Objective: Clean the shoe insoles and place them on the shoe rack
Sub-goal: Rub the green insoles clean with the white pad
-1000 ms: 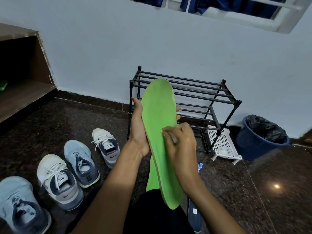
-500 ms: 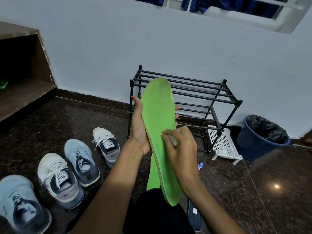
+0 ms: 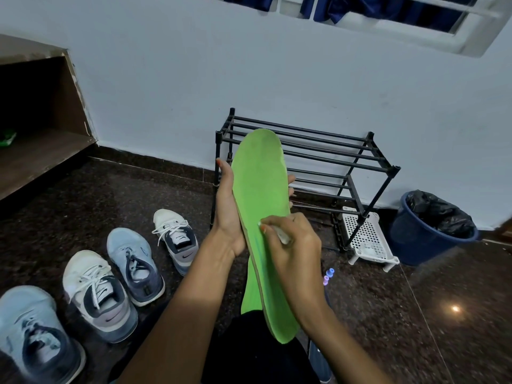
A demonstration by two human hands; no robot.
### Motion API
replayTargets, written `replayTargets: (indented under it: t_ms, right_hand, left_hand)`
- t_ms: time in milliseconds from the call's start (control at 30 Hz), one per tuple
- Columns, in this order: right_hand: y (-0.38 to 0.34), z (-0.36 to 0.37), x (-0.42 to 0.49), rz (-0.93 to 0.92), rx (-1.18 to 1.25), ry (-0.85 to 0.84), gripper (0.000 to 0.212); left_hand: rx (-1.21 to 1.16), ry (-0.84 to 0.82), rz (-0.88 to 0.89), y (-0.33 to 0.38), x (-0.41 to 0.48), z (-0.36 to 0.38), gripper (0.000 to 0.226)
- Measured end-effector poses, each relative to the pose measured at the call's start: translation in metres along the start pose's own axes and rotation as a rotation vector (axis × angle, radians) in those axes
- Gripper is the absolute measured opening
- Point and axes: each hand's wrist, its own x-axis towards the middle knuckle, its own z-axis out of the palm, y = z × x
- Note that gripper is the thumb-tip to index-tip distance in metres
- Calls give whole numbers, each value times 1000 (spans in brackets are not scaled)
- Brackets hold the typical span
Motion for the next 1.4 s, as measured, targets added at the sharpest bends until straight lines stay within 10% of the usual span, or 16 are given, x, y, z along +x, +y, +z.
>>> replayTargets:
  t_ms: [1400]
  right_hand:
    - [9,0,25,-26,-162,83,11]
  left_hand:
    - [-34,-46,-30,-4,0,2,100]
